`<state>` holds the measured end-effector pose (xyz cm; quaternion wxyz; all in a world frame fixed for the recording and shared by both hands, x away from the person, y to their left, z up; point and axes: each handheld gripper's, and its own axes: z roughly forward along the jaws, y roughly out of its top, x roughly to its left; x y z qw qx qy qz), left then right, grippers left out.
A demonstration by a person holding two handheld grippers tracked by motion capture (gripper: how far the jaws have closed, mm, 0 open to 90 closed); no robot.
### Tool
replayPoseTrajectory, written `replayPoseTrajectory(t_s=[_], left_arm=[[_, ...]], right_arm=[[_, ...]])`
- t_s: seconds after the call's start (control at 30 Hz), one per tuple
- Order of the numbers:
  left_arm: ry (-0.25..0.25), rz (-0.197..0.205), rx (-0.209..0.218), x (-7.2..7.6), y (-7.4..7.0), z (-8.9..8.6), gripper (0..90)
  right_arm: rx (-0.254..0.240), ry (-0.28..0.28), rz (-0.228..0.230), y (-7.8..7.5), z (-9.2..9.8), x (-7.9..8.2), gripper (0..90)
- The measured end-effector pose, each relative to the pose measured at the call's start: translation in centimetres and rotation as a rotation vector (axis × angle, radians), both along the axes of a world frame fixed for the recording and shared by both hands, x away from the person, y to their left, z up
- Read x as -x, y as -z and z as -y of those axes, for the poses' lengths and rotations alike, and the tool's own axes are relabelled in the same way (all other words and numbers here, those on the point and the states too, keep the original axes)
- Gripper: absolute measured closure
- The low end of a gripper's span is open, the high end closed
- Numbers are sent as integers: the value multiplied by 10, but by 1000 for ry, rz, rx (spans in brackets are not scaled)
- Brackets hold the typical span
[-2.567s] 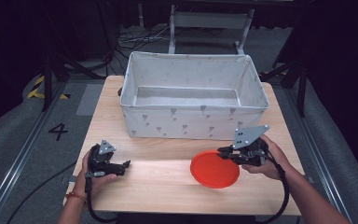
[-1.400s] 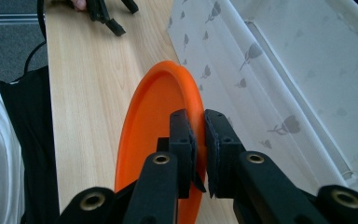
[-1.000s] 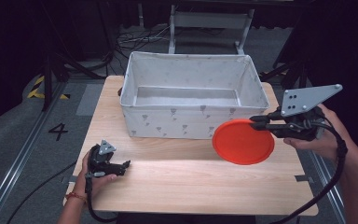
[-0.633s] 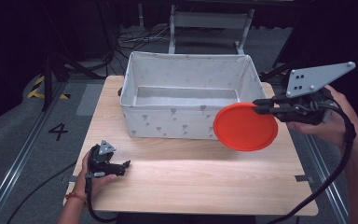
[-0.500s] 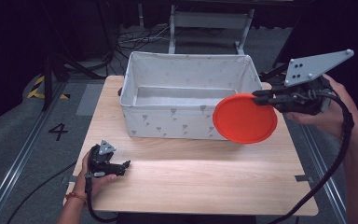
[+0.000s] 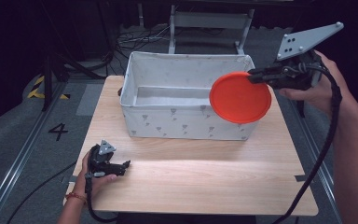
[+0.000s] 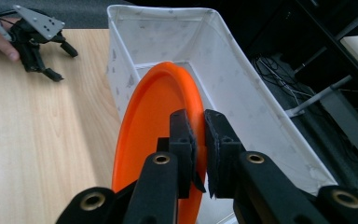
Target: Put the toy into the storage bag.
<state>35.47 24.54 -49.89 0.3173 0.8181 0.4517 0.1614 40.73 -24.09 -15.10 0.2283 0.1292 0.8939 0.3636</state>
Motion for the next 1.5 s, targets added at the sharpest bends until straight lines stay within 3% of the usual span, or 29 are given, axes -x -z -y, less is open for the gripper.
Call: replayPoseTrajectory(t_s=[0.27, 0.37, 0.67, 0.83, 1.03, 1.23, 1.37, 1.5], left_arm=[[-1, 1, -1, 0, 0, 0, 83], [-1, 2, 0, 0, 0, 0, 84], [6, 2, 1, 0, 0, 0, 88], [5, 2, 2, 0, 0, 0, 88], [7, 3, -2, 0, 0, -1, 88], [7, 2, -1, 0, 0, 0, 88], [7, 2, -2, 0, 0, -1, 88], [7, 2, -2, 0, 0, -1, 88]], right_arm=[[-22, 26, 5, 0, -7, -32, 826], [2, 58, 17, 6, -11, -47, 826], [-5, 92, 12, 13, -13, -80, 826], [14, 107, -4, 35, -19, -107, 826], [32, 129, -30, 58, -20, -126, 825], [79, 98, -66, 79, -22, -129, 825], [83, 97, -84, 92, -19, -128, 825], [158, 96, -116, 113, -17, -128, 825]])
